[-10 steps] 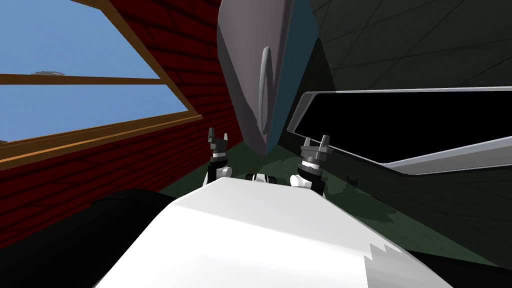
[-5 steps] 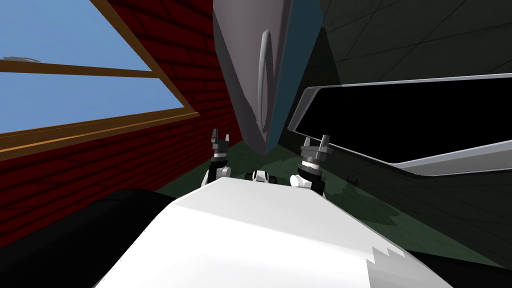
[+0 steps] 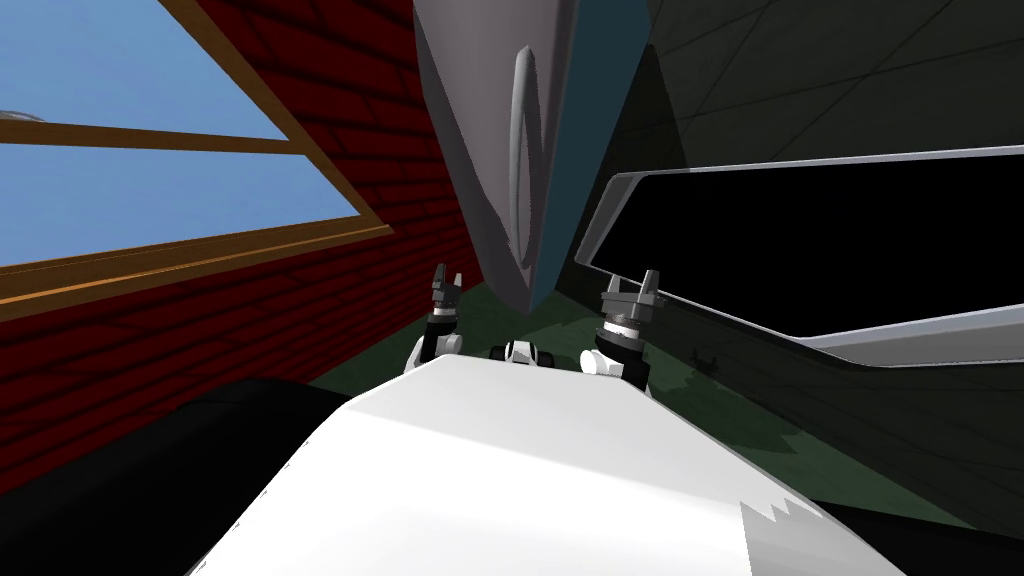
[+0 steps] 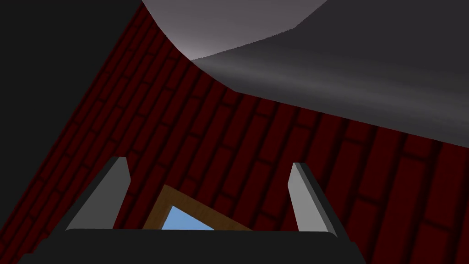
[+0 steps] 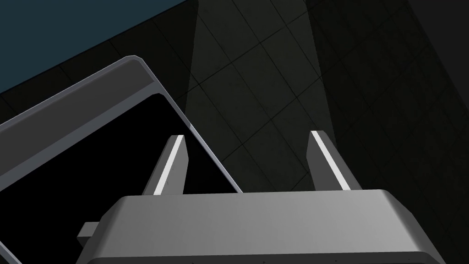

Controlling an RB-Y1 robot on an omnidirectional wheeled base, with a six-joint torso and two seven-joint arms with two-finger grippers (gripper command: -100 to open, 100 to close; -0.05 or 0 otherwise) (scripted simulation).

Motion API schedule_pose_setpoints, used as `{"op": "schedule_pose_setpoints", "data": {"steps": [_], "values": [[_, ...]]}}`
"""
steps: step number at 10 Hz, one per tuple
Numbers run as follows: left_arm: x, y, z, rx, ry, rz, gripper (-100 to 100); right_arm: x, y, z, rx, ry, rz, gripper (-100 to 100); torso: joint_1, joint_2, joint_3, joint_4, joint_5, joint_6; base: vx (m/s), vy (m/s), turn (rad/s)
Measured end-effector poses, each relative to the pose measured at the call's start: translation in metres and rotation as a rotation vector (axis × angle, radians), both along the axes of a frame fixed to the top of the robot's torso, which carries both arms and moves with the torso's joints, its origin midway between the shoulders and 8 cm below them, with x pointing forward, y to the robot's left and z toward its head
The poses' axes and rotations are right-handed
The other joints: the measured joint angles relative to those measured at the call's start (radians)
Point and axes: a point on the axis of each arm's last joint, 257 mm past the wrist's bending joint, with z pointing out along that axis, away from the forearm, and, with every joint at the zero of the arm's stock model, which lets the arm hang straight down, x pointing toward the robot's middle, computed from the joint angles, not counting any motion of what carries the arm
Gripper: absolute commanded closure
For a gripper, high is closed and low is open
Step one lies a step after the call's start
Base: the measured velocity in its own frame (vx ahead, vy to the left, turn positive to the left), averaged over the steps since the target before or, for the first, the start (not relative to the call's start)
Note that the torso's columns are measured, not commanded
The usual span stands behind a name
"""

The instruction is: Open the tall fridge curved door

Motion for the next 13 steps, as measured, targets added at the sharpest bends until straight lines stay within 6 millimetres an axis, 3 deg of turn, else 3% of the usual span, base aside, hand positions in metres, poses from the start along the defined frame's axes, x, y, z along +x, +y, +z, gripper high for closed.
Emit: {"op": "schedule_pose_setpoints", "data": {"steps": [13], "values": [[0.027,0.020,-0.086,0.201,0.083,0.085,-100,0.000,0.000,0.000,0.000,0.000,0.000,0,0.002,0.002,0.001,0.000,0.000,0.000,0.097,-0.070,0.017]]}}
